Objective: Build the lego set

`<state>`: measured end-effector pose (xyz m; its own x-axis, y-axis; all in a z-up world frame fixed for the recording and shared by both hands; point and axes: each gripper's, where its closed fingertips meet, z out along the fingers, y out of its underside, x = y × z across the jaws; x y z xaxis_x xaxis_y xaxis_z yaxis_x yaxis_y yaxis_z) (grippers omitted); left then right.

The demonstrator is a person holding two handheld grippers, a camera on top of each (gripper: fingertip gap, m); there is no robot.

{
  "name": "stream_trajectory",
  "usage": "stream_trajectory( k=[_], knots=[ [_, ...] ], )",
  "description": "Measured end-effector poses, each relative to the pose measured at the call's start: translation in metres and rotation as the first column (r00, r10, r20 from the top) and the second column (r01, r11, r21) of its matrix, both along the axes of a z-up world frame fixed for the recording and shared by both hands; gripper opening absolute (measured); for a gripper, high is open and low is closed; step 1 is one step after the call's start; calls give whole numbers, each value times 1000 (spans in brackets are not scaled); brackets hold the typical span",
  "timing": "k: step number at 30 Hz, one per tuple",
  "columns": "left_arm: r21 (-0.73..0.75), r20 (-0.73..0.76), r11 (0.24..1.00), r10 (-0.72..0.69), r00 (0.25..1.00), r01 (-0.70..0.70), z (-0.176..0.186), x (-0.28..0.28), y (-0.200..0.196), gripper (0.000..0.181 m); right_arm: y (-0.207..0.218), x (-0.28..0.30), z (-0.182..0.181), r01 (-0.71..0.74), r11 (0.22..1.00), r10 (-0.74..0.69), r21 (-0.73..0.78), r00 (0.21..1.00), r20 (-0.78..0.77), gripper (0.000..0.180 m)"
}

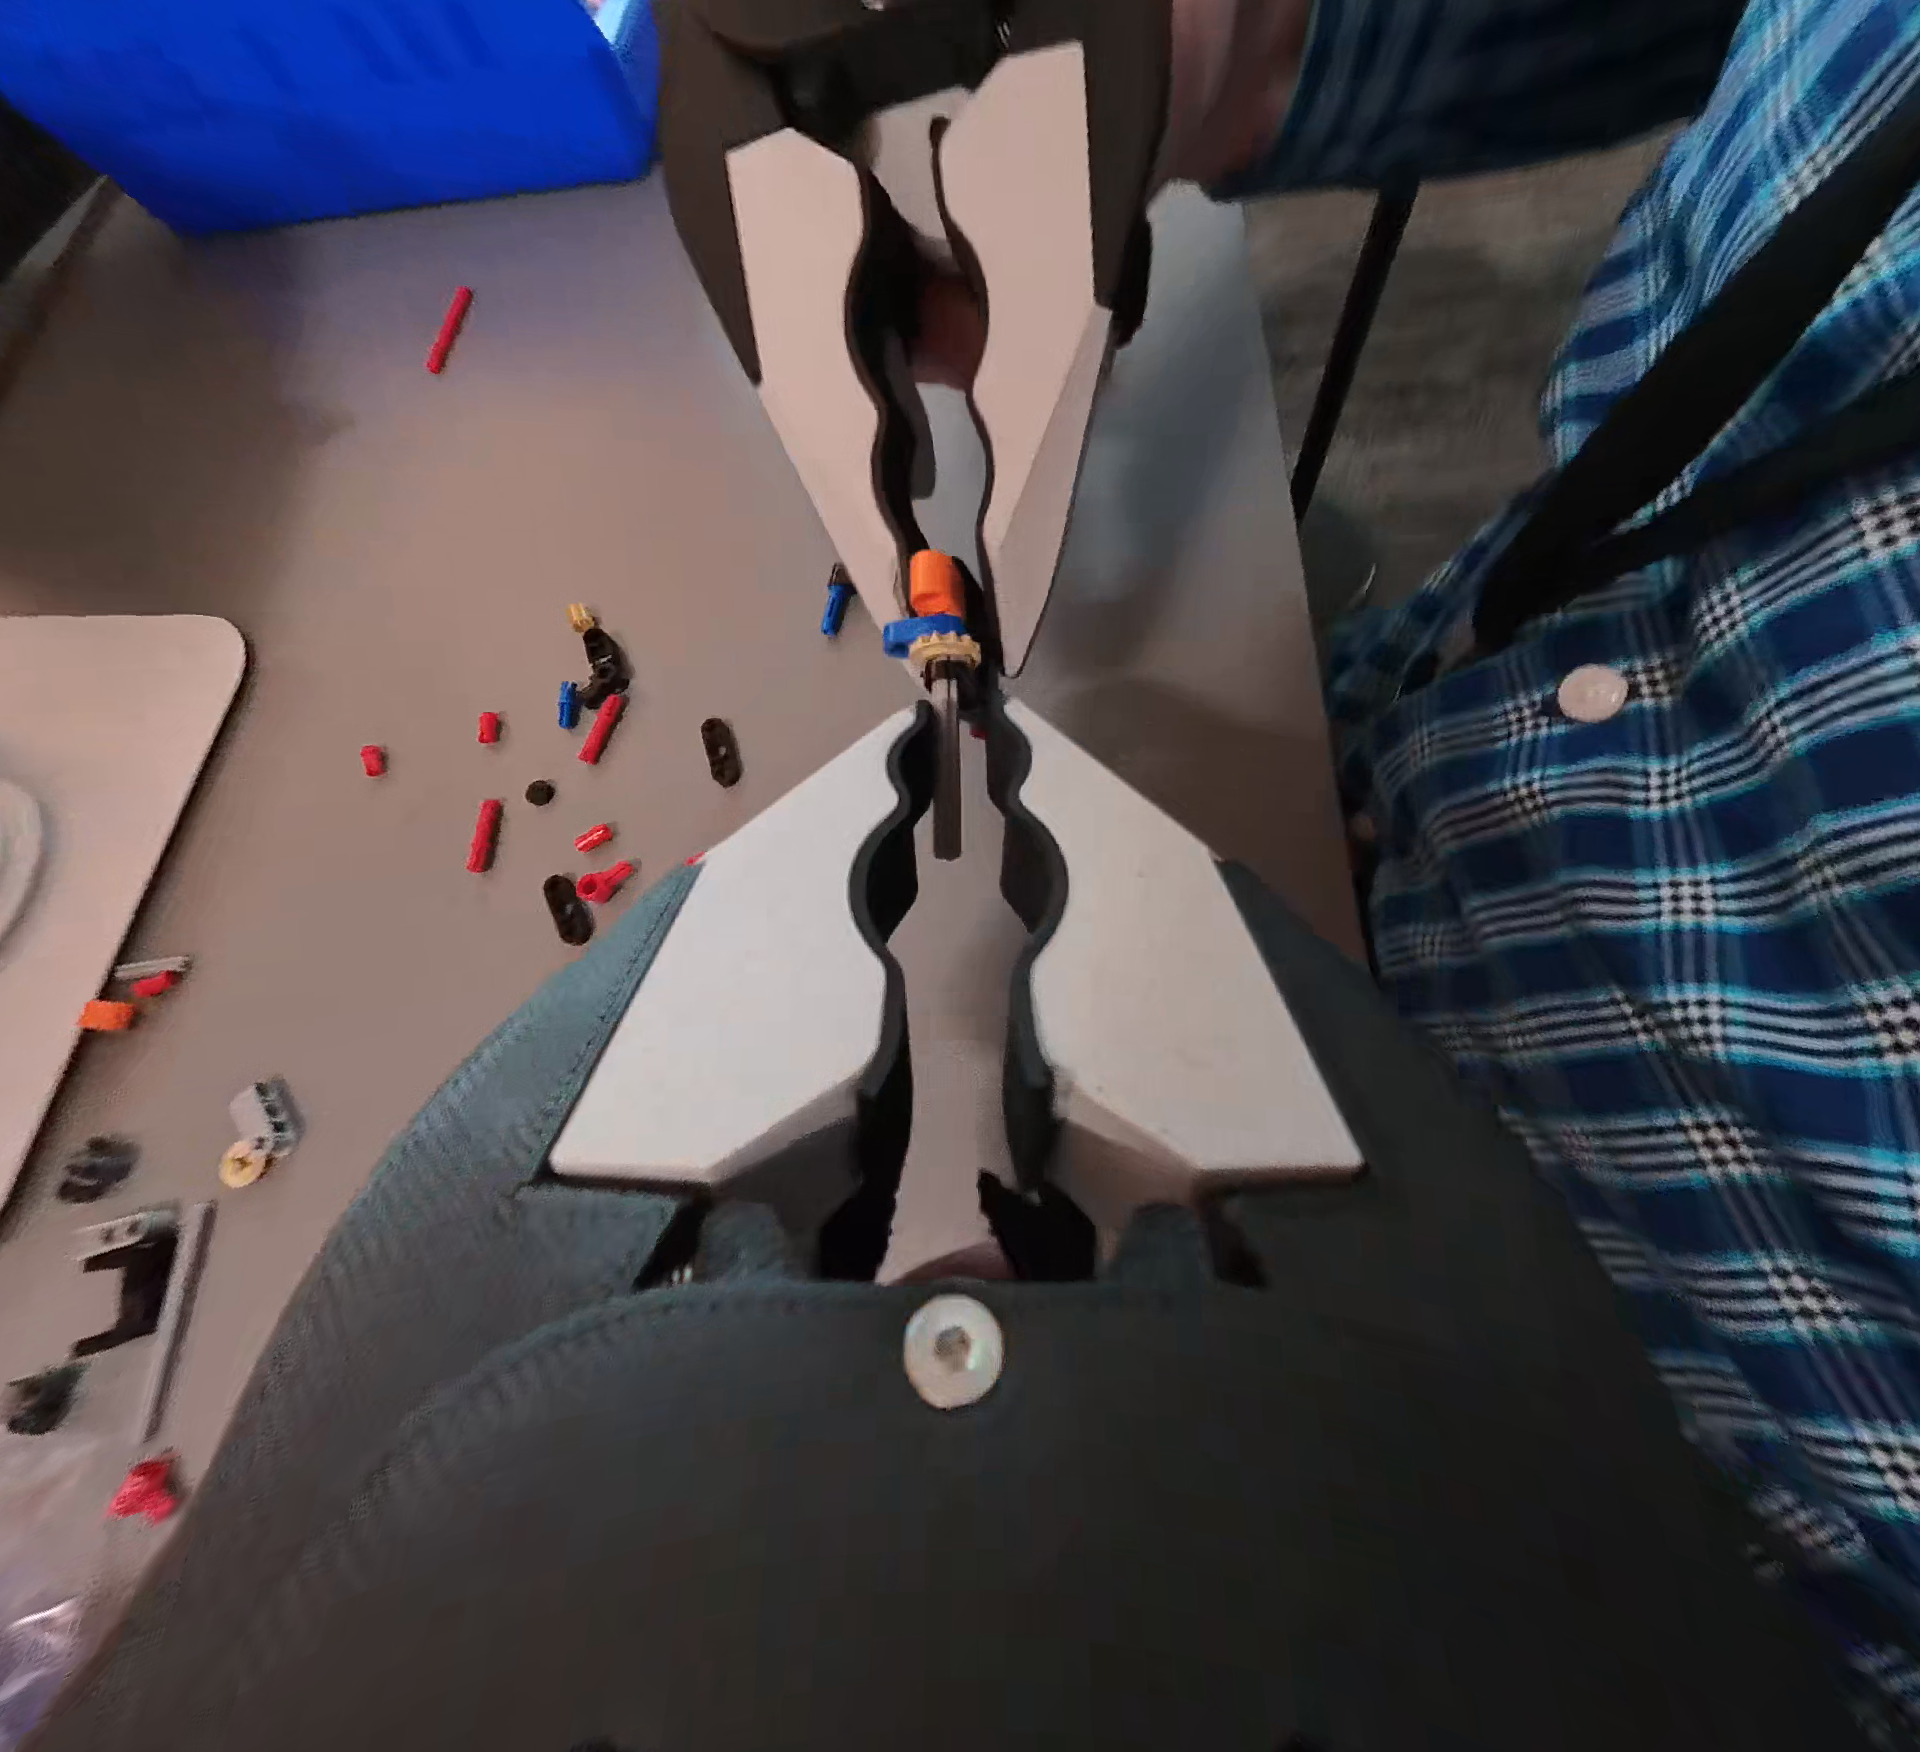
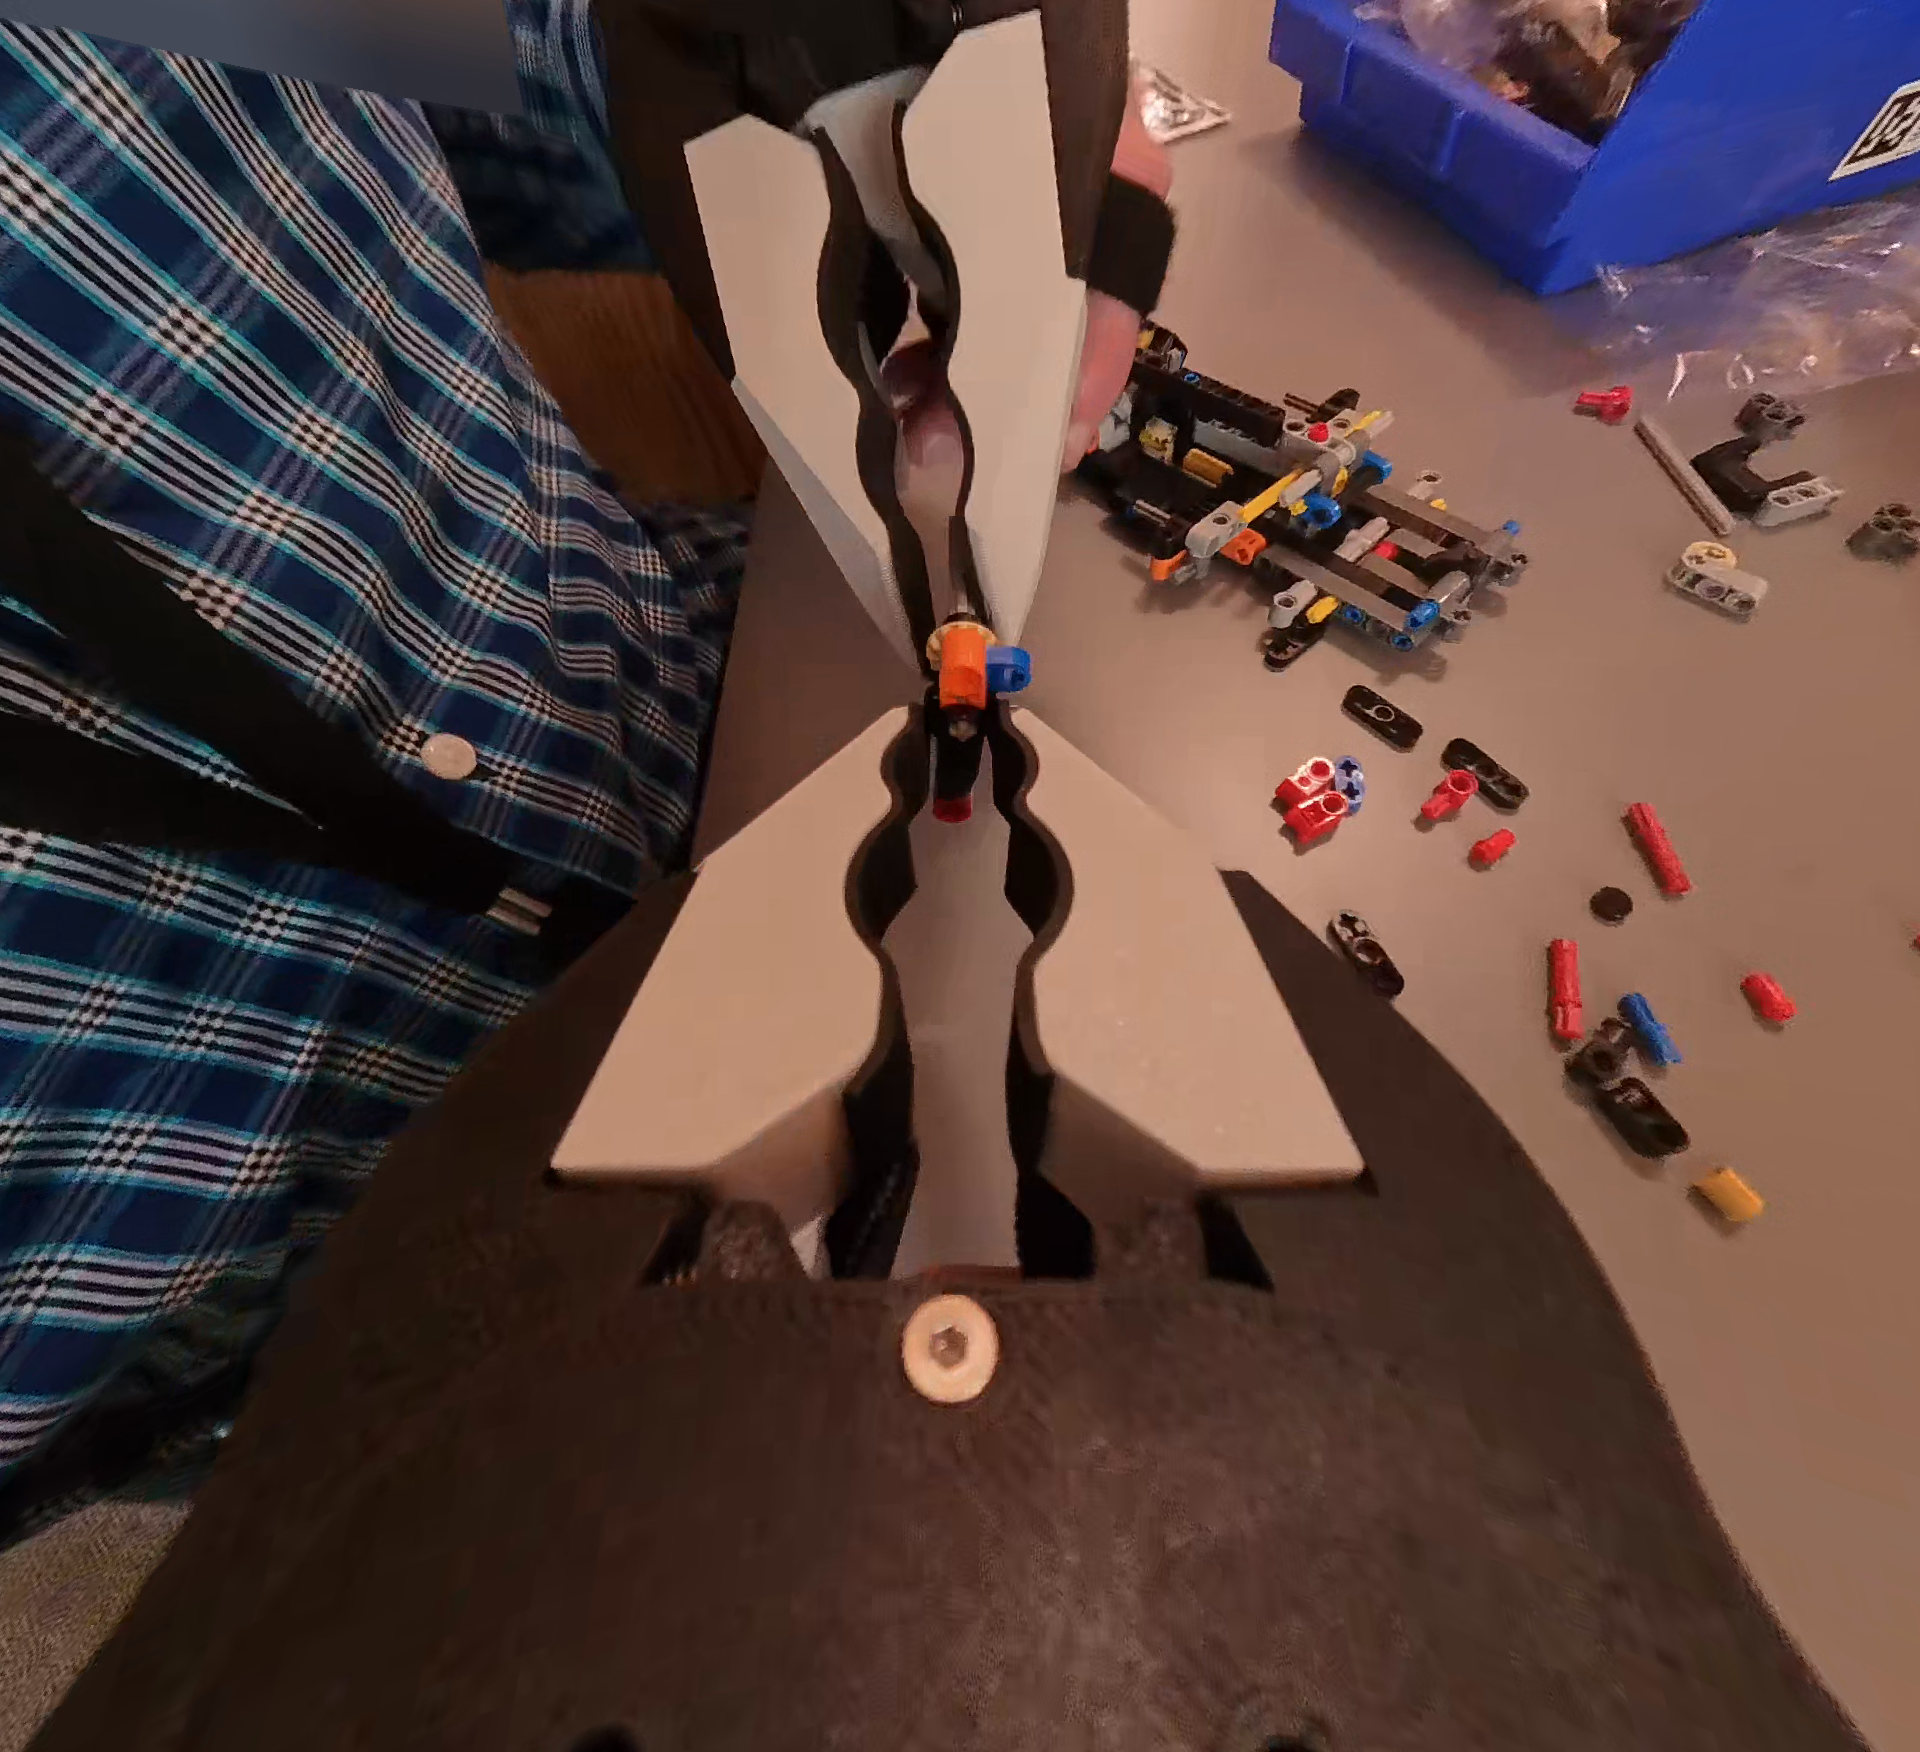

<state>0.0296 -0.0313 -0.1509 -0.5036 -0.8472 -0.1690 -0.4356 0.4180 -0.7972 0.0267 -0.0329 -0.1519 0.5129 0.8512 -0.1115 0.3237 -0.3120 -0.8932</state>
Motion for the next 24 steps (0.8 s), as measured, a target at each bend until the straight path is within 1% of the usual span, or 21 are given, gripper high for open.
stream_trajectory(
  k=[4, 9, 10, 13, 16, 18, 20, 22, 24],
  knots=[
    [107, -52, 993, -41, 998, 47, -7, -2, 5, 3, 0, -1, -2, -34, 999, 33, 8, 999, 31, 9],
    [144, -62, 985, -83, 995, 92, -8, -2, 5, 3, 0, 0, -5, -55, 997, 51, 48, 995, 81, 9],
    [173, -58, 981, -77, 995, 86, -8, -1, 7, 3, 2, 0, -6, -47, 996, 39, 73, 994, 101, 9],
    [238, -43, 968, -73, 996, 81, -9, -2, 12, 2, 5, 0, -7, -16, 996, 12, 89, 998, 55, 9],
    [212, -22, 976, -57, 998, 60, -9, -4, 11, 3, 5, -2, -6, -1, 994, -1, 107, 1000, 14, 8],
    [157, -6, 987, -34, 999, 35, -9, -5, 11, 3, 5, -3, -6, 4, 995, -2, 102, 1000, -16, 8],
    [152, 1, 988, -6, 1000, 6, -13, -6, 11, 3, 6, -2, -10, 10, 996, -8, 89, 1000, -24, 8],
    [100, 5, 995, 17, 1000, -17, -15, -8, 10, 3, 4, -3, -11, 4, 997, 0, 82, 999, -47, 5],
    [133, 11, 991, 30, 999, -32, -18, -9, 13, 3, 6, -4, -15, 8, 997, -5, 83, 999, -45, 5]
  ],
)
